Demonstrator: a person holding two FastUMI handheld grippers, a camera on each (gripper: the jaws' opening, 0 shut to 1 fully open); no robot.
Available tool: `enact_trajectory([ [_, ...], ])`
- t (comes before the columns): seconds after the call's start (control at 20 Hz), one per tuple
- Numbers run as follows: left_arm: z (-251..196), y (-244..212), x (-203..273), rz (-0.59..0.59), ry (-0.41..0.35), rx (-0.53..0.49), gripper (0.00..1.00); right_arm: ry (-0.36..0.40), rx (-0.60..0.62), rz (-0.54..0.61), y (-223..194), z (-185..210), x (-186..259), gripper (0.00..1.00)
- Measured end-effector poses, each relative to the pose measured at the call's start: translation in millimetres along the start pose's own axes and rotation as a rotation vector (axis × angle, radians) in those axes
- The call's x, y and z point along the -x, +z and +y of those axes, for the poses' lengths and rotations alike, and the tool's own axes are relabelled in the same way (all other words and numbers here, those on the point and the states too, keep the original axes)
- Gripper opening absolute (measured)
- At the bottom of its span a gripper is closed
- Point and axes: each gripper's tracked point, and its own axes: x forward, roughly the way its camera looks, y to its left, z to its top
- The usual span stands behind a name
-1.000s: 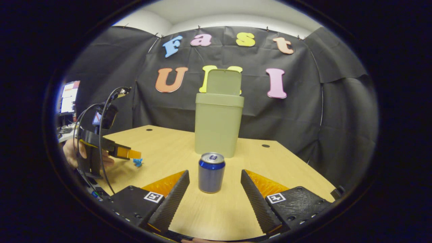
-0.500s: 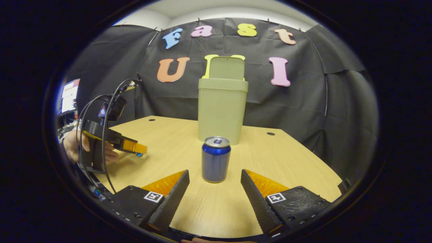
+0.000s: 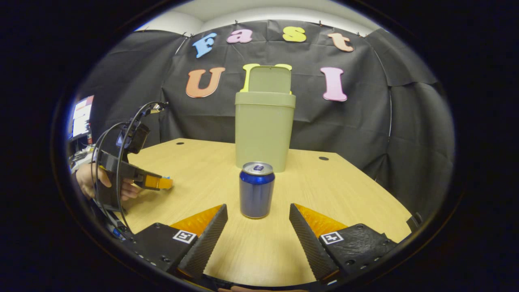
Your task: Press the lid of the desktop garbage bin to open it, pick up the crumpled paper on the desktop and throw it into the bin, then pick up the pop can on the desktop and drop it into the bin, and finally close the garbage bin lid.
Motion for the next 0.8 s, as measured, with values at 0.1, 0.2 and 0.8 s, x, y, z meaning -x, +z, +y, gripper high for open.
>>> enact_trajectory([
  [0.1, 3, 0, 1, -0.014, -0.003, 0.004, 0.77, 0.0, 0.003, -0.001, 0, 1, 0, 0.95],
  [0.2, 8, 1, -2, -0.024, 0.0, 0.021, 0.7, -0.001, 0.006, 0.004, -1, 1, -3, 0.98],
  [0.8, 10, 5, 2, -0.047, -0.003, 0.056, 0.37, 0.026, -0.036, 0.044, -8, 6, -17, 0.95],
])
